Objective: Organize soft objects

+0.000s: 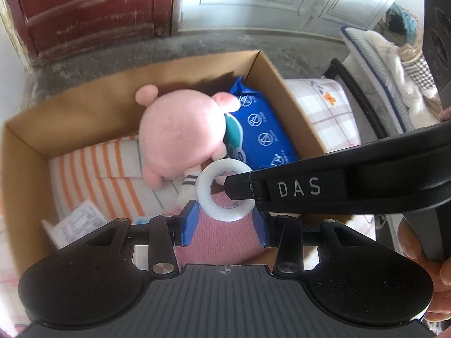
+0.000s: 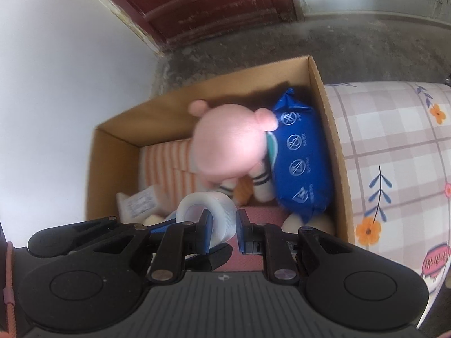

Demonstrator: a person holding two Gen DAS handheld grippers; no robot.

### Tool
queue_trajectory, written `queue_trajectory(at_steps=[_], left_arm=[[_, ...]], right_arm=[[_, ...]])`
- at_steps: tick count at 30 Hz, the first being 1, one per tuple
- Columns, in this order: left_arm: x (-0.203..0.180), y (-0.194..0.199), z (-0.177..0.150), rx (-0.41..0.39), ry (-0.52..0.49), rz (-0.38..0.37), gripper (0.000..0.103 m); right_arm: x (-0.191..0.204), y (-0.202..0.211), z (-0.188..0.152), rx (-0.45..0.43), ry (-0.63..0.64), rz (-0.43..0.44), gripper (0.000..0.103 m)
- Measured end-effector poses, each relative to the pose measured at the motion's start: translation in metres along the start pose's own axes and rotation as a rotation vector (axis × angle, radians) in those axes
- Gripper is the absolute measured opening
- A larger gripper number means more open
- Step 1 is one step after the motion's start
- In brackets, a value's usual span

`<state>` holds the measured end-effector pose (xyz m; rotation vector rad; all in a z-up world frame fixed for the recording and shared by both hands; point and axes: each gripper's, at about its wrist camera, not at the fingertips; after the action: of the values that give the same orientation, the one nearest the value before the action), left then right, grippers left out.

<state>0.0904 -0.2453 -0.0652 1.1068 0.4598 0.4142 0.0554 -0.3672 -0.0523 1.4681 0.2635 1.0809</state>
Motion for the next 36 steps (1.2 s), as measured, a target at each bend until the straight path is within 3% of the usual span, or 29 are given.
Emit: queue_trajectory(at_steps=[7,14,20,25,27,29,30,33,36], left_arm=[[0.007,-0.021,-0.001,0.049,0.014,-0.031,0.043],[0.012,-0.011,-0.007,0.043,0.030,-0.014,0.044],[0.017,0.008,-0.013,0.013,0.058,0.011,0.044],[0.015,0.039,-0.026,-0.016,0.059,0.028,0.044],[0.012,0.054,-0.036,-0.017,0.055,0.027,0.044],[0.007,0.068,-0.046,-0.020,0.048,0.026,0.045],[0.003,0.075,-0.052,-0.019,0.041,0.021,0.045],[-0.011,0.087,-0.068,-0.006,0.021,0.000,0.048],[-0.029,0.081,-0.086,0.025,-0.002,-0.014,0.049]], right_arm=[[-0.013,-0.032,0.004,0.039,0.001,-0.055,0.020],[-0.017,-0.038,-0.001,0.029,-0.009,-0.092,0.022],[-0.020,-0.025,-0.005,-0.003,-0.039,-0.059,0.022],[-0.021,0.018,-0.023,-0.080,-0.046,0.013,0.022],[-0.024,0.040,-0.033,-0.107,-0.060,0.055,0.028],[-0.032,0.062,-0.047,-0.127,-0.092,0.089,0.057],[-0.036,0.072,-0.056,-0.140,-0.110,0.105,0.061],[-0.049,0.092,-0.085,-0.158,-0.147,0.124,0.062],[-0.066,0.088,-0.112,-0.112,-0.188,0.107,0.062]])
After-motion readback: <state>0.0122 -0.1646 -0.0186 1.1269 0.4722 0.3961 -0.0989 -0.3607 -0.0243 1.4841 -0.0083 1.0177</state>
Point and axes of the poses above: each gripper's, at about its wrist camera, not at the fingertips, and y roughly against the way its jaws point, x to its left, z to its top, and after that the axes turned 9 degrees about -y, right-handed
